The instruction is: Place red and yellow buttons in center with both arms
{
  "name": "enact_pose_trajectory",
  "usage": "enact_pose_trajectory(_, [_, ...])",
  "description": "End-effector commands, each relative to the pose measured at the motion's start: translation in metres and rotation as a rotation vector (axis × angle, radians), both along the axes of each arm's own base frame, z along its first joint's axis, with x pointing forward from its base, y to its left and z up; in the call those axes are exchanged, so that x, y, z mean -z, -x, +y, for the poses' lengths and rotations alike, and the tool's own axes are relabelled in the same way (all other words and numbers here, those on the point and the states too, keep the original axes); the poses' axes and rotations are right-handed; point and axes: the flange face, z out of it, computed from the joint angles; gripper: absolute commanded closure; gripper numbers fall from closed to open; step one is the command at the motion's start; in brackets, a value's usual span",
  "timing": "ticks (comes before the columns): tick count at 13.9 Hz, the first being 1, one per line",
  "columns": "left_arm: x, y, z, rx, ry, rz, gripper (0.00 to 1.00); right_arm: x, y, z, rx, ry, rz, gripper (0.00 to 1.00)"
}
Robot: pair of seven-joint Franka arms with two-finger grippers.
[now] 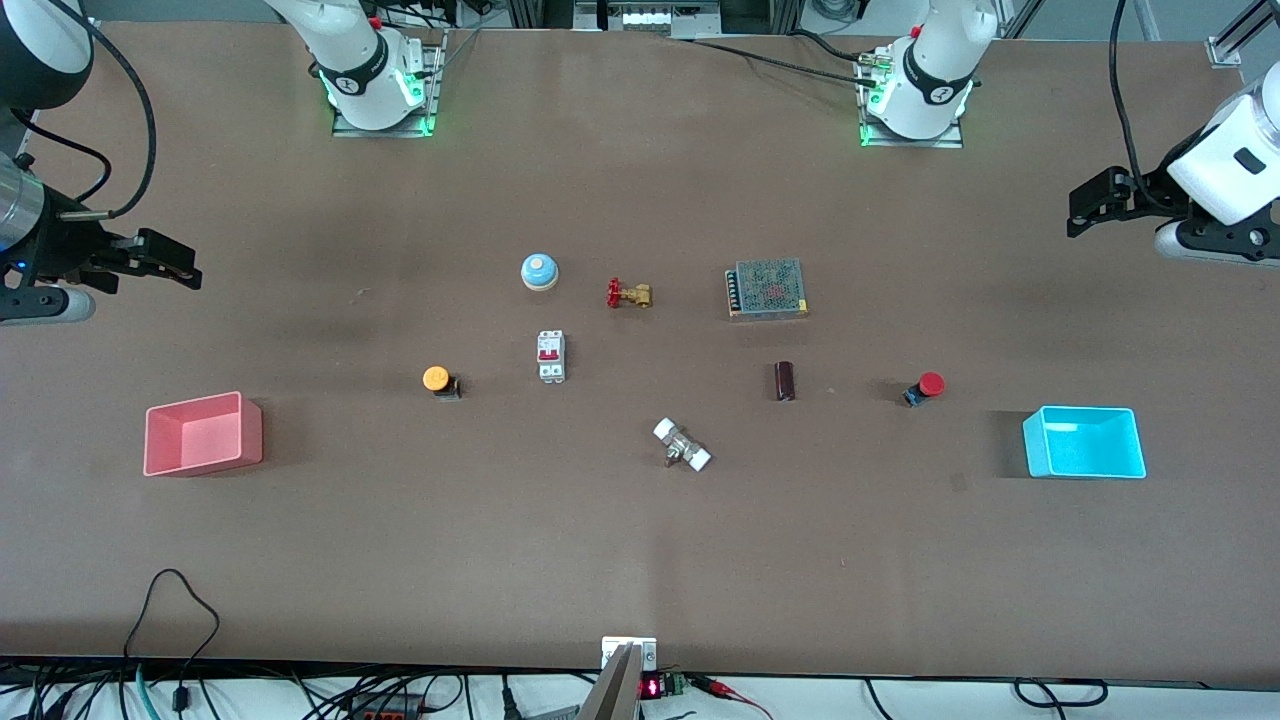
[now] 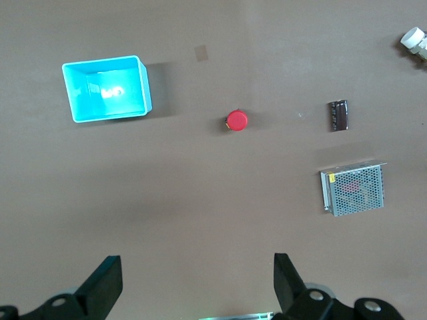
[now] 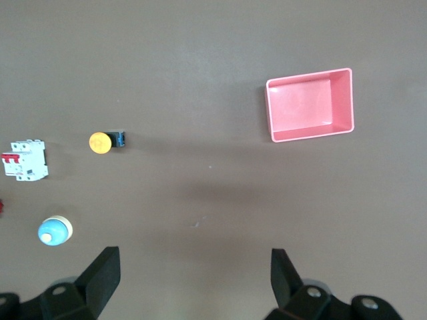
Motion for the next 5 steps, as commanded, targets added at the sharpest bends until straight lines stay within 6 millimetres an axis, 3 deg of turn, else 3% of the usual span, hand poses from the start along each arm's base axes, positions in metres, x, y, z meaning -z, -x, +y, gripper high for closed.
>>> enact_pose_trajectory(1, [-0.0102, 0.0019, -0.0014, 0.018, 0.008, -0.001, 0.0, -0.0023, 0.0064, 0.0065, 0.063, -0.041, 0.01, 0.0])
enact_pose_trajectory(5, [-0.0114, 0.0015, -0.0006, 0.021, 0.008, -0.002, 0.0, -0.0031, 0.0069, 0.0065, 0.063, -0.041, 0.01, 0.0])
